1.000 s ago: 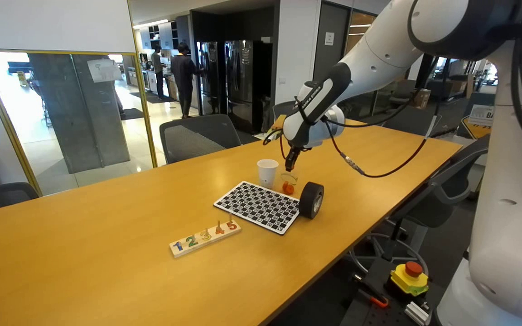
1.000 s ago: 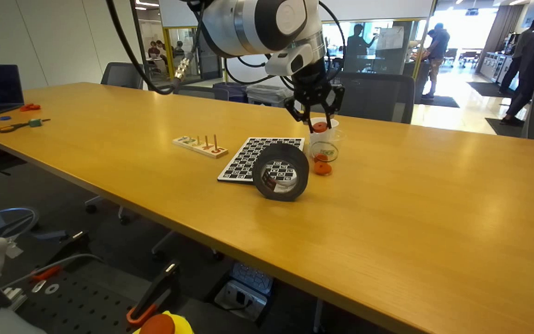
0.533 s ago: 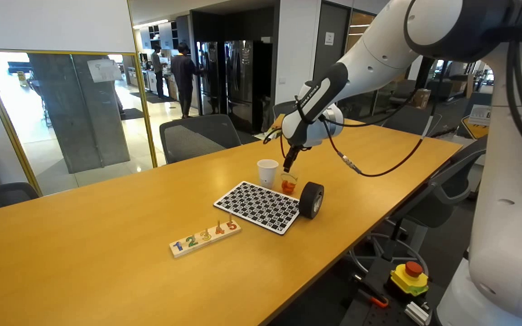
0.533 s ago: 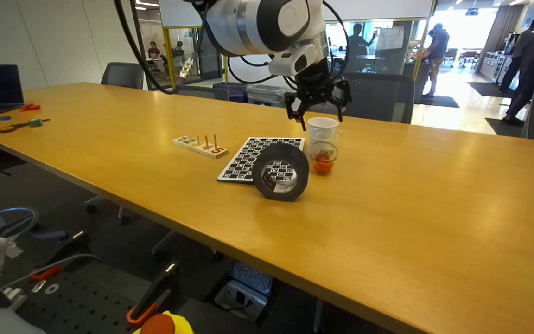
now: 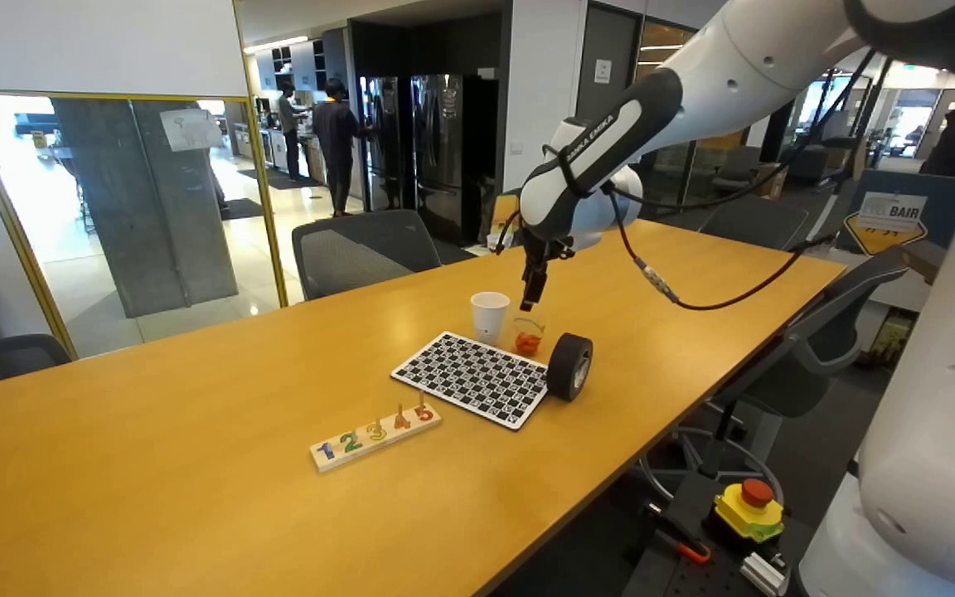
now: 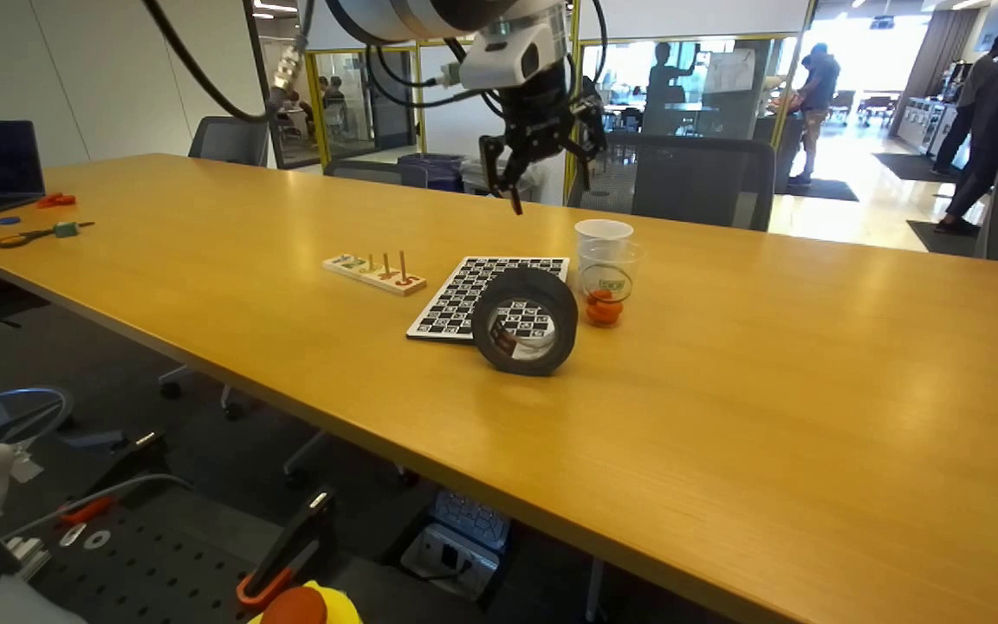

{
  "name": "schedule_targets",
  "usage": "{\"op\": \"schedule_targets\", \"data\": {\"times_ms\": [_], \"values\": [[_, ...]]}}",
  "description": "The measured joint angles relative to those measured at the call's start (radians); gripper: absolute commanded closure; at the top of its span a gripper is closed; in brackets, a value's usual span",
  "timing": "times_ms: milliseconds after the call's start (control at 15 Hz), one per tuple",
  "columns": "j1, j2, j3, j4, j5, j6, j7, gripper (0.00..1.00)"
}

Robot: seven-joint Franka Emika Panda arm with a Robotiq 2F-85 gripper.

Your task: Put the yellow circles into the white cup and the orange circles into the transparent cup.

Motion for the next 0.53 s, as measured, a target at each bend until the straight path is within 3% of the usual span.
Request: {"op": "schedule_targets", "data": {"times_ms": [533], "values": [[0.002,-0.454,0.119,-0.229,0.001,-0.373,-0.314,0.0]]}}
